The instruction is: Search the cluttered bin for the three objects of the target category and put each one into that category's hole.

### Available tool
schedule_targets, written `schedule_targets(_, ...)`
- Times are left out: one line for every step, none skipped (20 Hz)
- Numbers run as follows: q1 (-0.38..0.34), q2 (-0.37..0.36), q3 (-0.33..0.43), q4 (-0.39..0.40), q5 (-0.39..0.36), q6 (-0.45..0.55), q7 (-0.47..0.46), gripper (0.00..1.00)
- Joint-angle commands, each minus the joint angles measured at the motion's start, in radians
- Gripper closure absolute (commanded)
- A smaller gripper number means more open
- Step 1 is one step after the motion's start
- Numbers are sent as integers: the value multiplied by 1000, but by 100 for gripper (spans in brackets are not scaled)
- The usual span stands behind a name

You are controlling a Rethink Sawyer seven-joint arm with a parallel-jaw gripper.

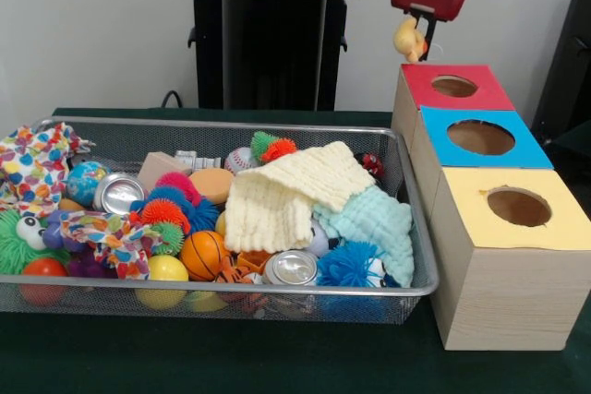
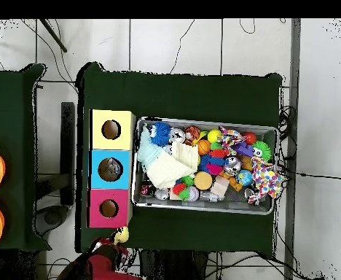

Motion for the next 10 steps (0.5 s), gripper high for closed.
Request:
schedule_targets(38,24,-33,-112,128,75,258,100)
schedule_targets(38,26,-31,-111,133,73,256,100)
schedule_targets(38,28,-29,-109,139,70,253,100)
schedule_targets(43,29,-33,-113,144,77,249,100)
schedule_targets(50,30,-42,-120,149,85,243,100)
schedule_targets(57,32,-50,-126,155,94,237,100)
schedule_targets(61,32,-55,-133,158,101,231,100)
schedule_targets(56,31,-51,-132,159,99,227,100)
schedule_targets(48,32,-45,-134,160,96,222,100)
schedule_targets(42,33,-39,-135,161,93,219,100)
